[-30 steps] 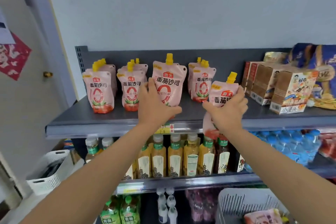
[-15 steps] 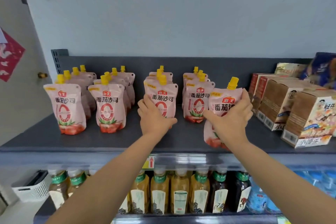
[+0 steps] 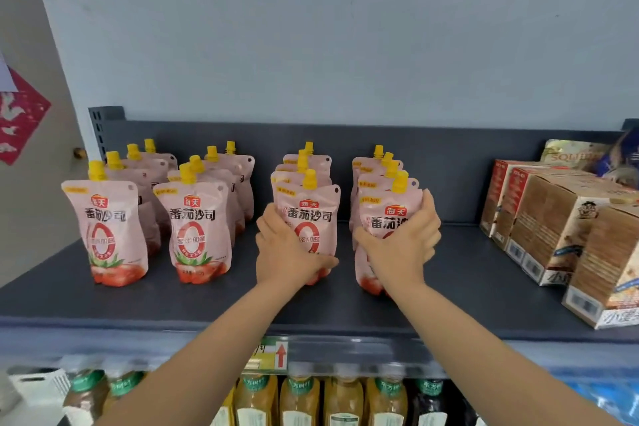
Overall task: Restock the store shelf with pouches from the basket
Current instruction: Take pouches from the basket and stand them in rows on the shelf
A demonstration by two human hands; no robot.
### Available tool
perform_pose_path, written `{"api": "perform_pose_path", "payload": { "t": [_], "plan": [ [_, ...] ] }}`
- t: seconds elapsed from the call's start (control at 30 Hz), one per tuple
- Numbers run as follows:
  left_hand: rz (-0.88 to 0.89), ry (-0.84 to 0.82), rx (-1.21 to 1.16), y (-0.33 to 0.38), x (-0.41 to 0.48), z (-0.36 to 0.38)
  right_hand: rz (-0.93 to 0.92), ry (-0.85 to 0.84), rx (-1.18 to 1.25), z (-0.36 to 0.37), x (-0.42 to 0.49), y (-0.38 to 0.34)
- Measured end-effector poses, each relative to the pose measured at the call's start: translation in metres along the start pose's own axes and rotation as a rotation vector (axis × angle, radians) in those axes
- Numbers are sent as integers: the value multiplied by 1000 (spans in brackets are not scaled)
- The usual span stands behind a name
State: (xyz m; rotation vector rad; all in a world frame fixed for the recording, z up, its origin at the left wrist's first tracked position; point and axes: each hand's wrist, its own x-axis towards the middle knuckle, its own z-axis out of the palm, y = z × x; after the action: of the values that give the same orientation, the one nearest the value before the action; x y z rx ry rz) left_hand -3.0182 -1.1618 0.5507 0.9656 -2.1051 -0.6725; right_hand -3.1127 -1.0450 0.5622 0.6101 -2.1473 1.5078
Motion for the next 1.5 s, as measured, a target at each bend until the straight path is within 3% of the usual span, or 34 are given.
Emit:
{"api": "perform_pose_path", "payload": {
  "t": [0.37, 0.8, 0.93, 1.1, 1.2, 1.3, 1.5],
  "plan": [
    [19, -76, -40, 0, 2, 1, -25, 115, -41, 33, 0, 12],
    [31, -29, -104, -4, -4, 3, 6, 28, -36, 31, 2, 12],
    [19, -22, -30, -4, -10, -1, 68, -63, -26, 22, -9, 11],
    [-10, -145, 123, -4, -17, -14, 192, -61, 3, 7, -17, 5],
    [2, -173, 154, -6, -26, -24, 141, -77, -40, -8, -24, -2],
    [52, -156, 184, -8, -41, -36, 108, -79, -128, -26, -36, -9],
    [314, -45, 330, -10, -87, -55, 22, -20, -242, -74, -79, -21]
  ]
}}
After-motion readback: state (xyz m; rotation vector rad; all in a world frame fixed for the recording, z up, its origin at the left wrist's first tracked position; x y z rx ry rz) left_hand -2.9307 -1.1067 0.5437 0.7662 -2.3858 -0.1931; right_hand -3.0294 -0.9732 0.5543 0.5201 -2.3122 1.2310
